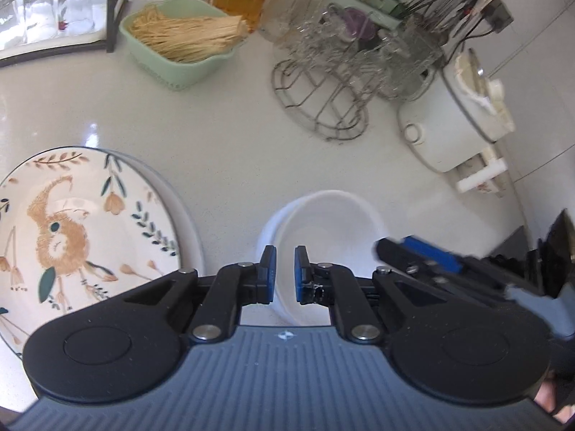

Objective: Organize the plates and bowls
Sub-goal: 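Lower the wide white bowl into the nested white bowls, then carry the stacked white bowls with the left tool over the plate stack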

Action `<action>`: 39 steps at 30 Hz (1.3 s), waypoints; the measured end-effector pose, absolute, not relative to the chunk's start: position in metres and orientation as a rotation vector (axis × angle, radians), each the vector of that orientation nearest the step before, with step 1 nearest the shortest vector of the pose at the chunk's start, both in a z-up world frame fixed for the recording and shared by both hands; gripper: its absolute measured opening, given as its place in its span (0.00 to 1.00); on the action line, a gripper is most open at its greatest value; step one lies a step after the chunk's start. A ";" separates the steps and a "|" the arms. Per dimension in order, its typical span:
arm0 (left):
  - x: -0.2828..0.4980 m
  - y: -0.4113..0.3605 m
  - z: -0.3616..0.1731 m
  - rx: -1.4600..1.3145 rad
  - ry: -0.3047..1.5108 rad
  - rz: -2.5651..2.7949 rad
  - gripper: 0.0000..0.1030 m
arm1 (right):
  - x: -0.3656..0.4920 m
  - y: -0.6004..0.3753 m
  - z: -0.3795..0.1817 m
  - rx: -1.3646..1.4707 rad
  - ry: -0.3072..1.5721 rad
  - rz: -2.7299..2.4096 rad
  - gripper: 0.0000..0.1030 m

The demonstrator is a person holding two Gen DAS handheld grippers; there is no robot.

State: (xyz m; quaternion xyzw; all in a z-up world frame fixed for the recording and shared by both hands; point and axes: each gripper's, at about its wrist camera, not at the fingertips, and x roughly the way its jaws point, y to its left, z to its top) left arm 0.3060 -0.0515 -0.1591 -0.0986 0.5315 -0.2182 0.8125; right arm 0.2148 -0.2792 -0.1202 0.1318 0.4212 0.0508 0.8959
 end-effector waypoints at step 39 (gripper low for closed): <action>0.326 -0.081 -0.205 -0.190 1.228 -0.480 0.38 | 0.234 -0.310 -0.178 0.529 1.061 0.141 0.25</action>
